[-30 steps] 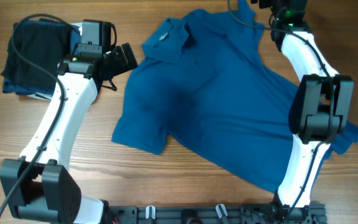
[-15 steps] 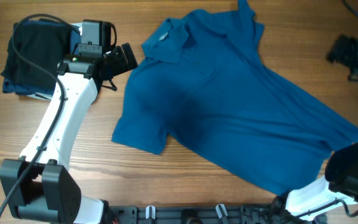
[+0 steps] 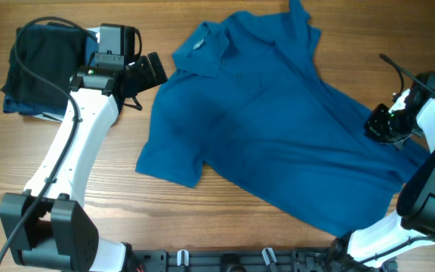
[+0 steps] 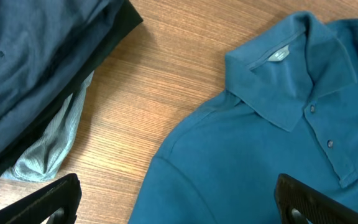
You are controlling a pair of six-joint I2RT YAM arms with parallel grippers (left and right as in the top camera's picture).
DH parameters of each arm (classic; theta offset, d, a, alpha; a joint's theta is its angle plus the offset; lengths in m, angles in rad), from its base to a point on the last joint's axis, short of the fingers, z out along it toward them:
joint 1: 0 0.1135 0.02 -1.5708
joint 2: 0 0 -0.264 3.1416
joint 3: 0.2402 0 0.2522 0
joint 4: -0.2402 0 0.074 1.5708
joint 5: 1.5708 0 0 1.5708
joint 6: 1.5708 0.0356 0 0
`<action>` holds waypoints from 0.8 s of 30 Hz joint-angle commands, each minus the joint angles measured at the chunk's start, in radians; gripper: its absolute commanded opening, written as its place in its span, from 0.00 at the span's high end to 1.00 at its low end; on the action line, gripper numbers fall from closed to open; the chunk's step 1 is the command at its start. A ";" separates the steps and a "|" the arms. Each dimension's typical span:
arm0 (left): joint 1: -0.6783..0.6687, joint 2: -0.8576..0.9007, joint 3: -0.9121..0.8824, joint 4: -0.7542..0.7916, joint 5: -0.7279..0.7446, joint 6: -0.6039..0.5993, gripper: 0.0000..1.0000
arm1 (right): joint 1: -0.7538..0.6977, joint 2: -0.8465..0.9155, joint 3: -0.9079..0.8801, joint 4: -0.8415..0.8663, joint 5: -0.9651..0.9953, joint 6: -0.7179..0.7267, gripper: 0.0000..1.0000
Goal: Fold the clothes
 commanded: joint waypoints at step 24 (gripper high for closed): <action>0.004 0.000 0.001 0.003 0.005 0.002 0.00 | 0.005 0.113 -0.011 0.552 0.169 0.036 0.96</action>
